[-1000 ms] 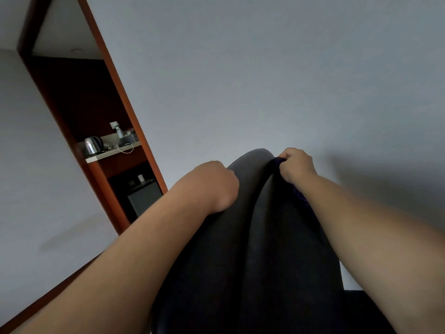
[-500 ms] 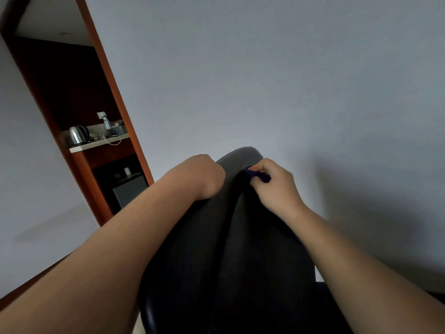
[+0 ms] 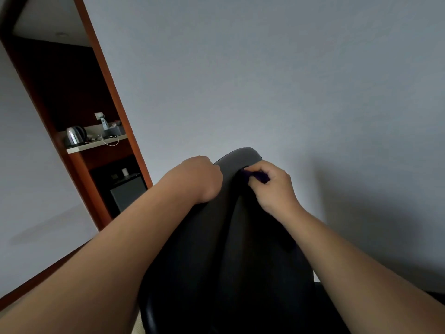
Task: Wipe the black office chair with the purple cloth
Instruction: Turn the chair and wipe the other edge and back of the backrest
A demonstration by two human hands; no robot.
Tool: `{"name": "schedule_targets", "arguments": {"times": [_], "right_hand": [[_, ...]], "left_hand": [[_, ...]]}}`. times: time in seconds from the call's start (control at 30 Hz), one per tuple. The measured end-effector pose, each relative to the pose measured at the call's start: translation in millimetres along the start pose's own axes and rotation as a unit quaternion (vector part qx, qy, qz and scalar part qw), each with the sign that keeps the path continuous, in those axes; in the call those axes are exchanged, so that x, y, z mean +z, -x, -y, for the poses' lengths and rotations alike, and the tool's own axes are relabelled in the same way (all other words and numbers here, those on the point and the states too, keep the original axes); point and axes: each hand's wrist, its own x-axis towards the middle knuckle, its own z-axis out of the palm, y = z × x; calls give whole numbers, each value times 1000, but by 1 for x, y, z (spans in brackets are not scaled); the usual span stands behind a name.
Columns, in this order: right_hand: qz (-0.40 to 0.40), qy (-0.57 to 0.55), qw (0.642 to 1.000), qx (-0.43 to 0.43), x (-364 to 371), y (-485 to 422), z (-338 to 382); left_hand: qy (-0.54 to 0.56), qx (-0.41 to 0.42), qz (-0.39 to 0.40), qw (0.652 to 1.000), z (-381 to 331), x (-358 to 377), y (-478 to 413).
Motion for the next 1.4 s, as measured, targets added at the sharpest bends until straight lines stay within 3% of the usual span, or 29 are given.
{"name": "schedule_targets", "arguments": {"times": [0.3, 0.47, 0.67, 0.93, 1.13, 1.4], "right_hand": [[-36, 128, 981, 144, -2, -74, -58], [-16, 133, 973, 188, 3, -81, -51], [-5, 58, 987, 150, 2, -36, -13], [36, 43, 996, 69, -3, 59, 67], [47, 6, 998, 39, -10, 130, 120], [91, -22, 996, -9, -27, 195, 155]], "left_hand": [[-44, 36, 4, 998, -1, 2, -6], [36, 15, 2, 999, 4, 4, -11], [143, -36, -22, 989, 3, 3, -6], [120, -18, -13, 993, -4, -5, 7], [260, -79, -67, 960, -5, -6, 20], [267, -108, -55, 956, -4, -6, 36]]}}
